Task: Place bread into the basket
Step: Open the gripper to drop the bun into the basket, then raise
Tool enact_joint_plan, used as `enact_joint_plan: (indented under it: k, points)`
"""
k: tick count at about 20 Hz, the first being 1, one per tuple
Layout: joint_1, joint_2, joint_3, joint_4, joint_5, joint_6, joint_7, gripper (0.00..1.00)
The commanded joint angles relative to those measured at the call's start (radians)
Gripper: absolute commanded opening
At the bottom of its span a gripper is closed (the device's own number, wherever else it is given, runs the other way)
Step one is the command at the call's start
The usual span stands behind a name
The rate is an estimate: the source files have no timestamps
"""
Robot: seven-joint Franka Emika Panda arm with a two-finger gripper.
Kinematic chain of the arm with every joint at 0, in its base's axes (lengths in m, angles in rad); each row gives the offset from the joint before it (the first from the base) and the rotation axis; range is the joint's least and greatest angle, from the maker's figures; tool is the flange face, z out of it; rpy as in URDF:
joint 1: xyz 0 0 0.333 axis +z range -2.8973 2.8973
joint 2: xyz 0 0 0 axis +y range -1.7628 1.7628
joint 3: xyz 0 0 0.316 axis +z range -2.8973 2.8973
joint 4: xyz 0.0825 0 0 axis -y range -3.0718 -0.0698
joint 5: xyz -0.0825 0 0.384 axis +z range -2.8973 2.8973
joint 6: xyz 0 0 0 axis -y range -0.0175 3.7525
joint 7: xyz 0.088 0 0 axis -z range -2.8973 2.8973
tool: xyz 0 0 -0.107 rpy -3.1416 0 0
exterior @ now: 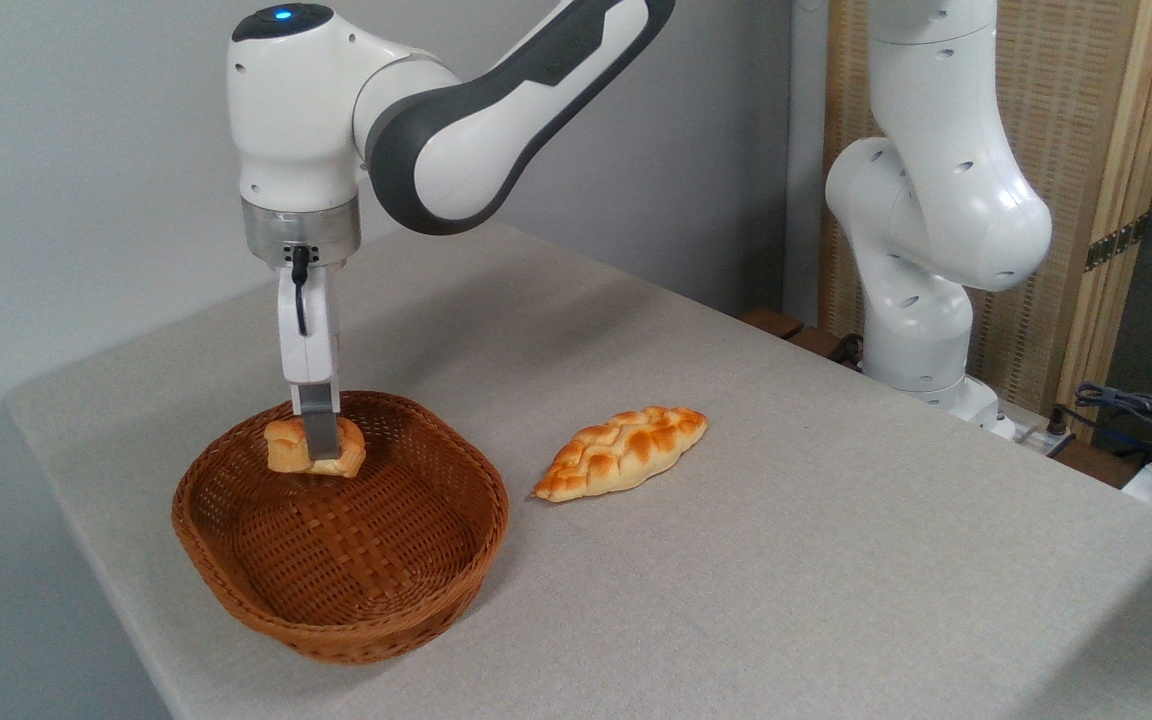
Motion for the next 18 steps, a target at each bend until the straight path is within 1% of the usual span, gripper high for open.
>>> enact_joint_plan:
  k: [1, 7, 9, 13, 14, 15, 16, 18]
  points:
    - [-0.001, -0.008, 0.004, -0.005, -0.01, 0.019, 0.021, 1.0]
    - [0.003, -0.016, 0.006, -0.003, -0.011, 0.019, 0.015, 1.0]
    - [0.008, -0.049, 0.018, -0.002, -0.014, 0.013, 0.006, 1.0]
    - [0.054, -0.129, 0.044, 0.006, -0.013, -0.02, -0.029, 1.0]
    - [0.08, -0.153, 0.049, 0.012, -0.011, -0.037, -0.046, 1.0]
    - [0.095, -0.17, 0.063, 0.024, -0.013, -0.074, -0.054, 1.0]
    - [0.1, -0.184, 0.076, 0.046, -0.014, -0.133, -0.056, 1.0]
    - [0.101, -0.19, 0.125, 0.122, -0.019, -0.311, -0.057, 1.0]
